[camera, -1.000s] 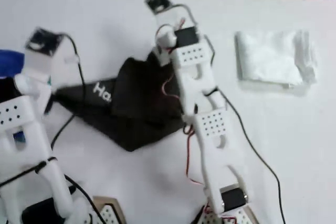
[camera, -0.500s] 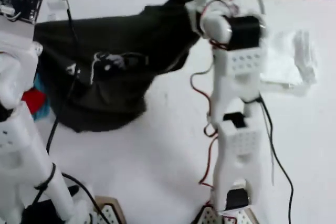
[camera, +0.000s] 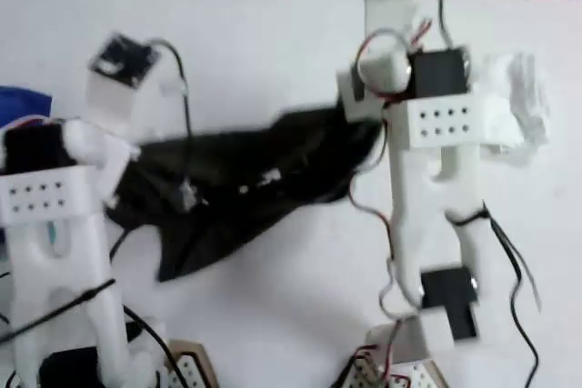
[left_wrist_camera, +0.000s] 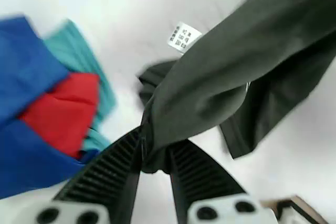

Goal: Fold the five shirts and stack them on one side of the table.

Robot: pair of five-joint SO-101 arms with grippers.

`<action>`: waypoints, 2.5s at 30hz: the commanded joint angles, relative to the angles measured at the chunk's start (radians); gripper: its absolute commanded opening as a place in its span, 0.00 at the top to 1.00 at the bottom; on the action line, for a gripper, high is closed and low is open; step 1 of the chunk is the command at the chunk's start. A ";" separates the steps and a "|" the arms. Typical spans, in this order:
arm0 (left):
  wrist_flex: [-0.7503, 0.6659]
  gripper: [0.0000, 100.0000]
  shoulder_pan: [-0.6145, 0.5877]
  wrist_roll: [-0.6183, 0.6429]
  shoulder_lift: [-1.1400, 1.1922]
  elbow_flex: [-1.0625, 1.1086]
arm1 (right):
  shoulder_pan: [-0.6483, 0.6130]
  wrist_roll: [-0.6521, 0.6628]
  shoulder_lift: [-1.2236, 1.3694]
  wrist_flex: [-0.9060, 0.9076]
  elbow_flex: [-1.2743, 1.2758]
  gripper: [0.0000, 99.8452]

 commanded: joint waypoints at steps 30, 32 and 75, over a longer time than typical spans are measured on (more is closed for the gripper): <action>0.071 0.79 0.196 -0.388 -0.020 0.160 | 0.142 0.203 -1.041 -0.498 1.386 0.65; 0.014 0.79 0.147 -0.344 -0.018 0.105 | 0.137 0.115 -1.090 -0.504 1.346 0.65; -0.084 0.97 0.109 -0.021 0.812 -0.625 | -0.058 -0.011 0.205 -0.743 0.565 0.98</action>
